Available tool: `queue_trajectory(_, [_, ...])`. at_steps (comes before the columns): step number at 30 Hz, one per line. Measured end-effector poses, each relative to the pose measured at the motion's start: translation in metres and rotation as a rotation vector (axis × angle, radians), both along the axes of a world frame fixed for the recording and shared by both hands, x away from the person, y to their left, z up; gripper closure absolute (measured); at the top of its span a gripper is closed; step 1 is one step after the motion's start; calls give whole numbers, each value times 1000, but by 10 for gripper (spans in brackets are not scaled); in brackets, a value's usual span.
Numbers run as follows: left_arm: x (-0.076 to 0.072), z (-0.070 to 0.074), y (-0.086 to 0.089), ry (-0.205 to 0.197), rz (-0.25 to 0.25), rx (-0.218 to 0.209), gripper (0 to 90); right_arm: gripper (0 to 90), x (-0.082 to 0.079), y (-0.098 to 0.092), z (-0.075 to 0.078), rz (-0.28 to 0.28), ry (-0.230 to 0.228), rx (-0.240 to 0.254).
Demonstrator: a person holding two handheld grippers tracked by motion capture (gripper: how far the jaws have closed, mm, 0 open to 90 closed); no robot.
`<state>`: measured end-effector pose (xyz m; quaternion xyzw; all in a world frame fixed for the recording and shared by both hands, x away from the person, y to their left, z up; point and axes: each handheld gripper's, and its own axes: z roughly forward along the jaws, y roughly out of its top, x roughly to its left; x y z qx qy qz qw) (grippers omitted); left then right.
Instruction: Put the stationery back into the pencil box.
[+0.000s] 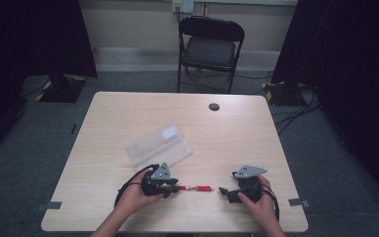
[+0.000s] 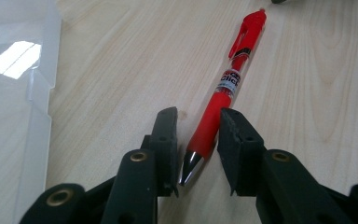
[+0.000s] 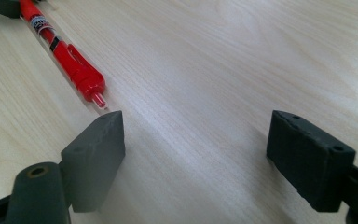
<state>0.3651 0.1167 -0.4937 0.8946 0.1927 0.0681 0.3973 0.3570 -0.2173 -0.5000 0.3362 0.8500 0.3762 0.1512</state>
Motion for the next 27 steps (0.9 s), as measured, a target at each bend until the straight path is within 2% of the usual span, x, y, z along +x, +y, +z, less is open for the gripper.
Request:
queue_trajectory(5, [-2, 2, -1, 9, 8, 14, 724, 186, 0, 0, 0, 0, -1, 0])
queue_trajectory(7, [-2, 2, -1, 13, -4, 18, 711, 186, 0, 0, 0, 0, 0, 0])
queue_trajectory(9, [-2, 1, -2, 21, -9, -5, 658, 186, 0, 0, 0, 0, 0, 0])
queue_trajectory(10, [-2, 0, -3, 11, -15, -13, 637, 186, 0, 0, 0, 0, 1, 0])
queue_trajectory(12, [-3, 1, -4, 10, -12, -1, 639, 186, 0, 0, 0, 0, 0, 0])
queue_trajectory(13, [-2, 0, -5, 12, -13, -5, 660, 186, 0, 0, 0, 0, 0, 0])
queue_trajectory(14, [-2, 2, -4, 14, -16, 15, 693, 186, 0, 0, 0, -1, 1, 1])
queue_trajectory(17, [-3, 2, -4, 28, -20, 6, 756, 186, -1, 0, 0, -3, 0, 0])
queue_trajectory(19, [-5, 3, -4, 35, -15, 21, 793, 186, -2, -1, 0, -2, -1, 0])
queue_trajectory(23, [-7, 5, -3, 64, 25, 27, 803, 186, -2, -1, 0, -2, 0, 0])
queue_trajectory(27, [-5, 5, 4, 67, 71, 30, 805, 186, -2, -1, 0, -2, 0, 0])
